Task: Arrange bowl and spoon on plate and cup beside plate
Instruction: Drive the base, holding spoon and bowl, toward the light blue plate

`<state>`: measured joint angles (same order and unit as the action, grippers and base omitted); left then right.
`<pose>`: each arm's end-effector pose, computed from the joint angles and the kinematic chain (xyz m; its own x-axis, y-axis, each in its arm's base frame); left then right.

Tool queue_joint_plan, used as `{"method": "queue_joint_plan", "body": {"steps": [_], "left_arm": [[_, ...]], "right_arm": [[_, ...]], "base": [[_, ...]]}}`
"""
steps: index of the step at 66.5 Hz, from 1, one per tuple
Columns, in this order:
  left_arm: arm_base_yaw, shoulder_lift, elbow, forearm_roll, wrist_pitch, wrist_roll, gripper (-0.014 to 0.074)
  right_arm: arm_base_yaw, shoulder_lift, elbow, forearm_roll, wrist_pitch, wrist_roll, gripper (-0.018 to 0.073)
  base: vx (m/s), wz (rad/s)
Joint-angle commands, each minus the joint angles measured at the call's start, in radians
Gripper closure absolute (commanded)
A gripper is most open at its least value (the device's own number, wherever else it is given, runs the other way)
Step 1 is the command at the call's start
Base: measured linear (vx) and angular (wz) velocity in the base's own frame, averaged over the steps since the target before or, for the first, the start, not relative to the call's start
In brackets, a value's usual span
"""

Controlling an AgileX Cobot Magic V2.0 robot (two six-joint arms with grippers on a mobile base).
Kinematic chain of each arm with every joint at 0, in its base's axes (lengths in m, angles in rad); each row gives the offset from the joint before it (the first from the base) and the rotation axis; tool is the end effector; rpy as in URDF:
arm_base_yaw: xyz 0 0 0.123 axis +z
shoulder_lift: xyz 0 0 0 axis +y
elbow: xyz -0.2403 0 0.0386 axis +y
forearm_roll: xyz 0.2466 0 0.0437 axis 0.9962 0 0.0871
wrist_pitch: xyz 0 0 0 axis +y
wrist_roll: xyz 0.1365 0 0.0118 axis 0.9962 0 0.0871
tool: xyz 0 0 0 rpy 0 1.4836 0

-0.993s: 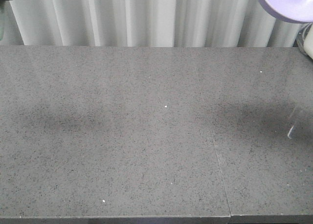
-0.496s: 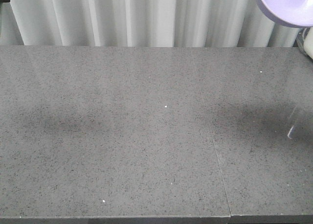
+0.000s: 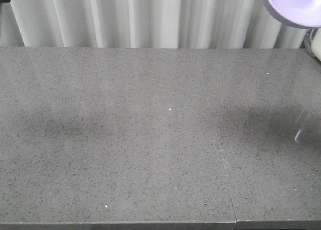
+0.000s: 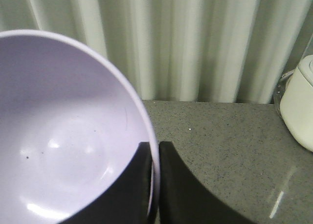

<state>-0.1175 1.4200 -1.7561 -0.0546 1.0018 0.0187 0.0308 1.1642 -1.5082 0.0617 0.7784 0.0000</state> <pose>0.3320 -0.0455 0.4141 -0.5441 0.0534 -0.8373 0.1495 0.9882 -0.0341 0.2862 0.0148 0.4367 -0.3420 0.0334 -0.9391 -0.0565 0.9968 0.0560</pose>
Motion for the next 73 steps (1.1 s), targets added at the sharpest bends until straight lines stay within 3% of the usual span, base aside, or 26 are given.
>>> {"method": "queue_joint_plan", "body": {"steps": [1, 42, 73], "left_arm": [[-0.005, -0.029, -0.032, -0.013, -0.063, 0.000, 0.0603], [-0.005, -0.029, -0.032, -0.013, -0.063, 0.000, 0.0603], [-0.005, -0.029, -0.032, -0.013, -0.063, 0.000, 0.0603]], "right_arm": [[-0.006, -0.019, -0.027, -0.005, -0.078, -0.010, 0.0570], [-0.006, -0.019, -0.027, -0.005, -0.080, -0.010, 0.0570], [-0.006, -0.019, -0.027, -0.005, -0.080, -0.010, 0.0570]], "base": [[0.00, 0.00], [-0.01, -0.05], [-0.05, -0.37]]}}
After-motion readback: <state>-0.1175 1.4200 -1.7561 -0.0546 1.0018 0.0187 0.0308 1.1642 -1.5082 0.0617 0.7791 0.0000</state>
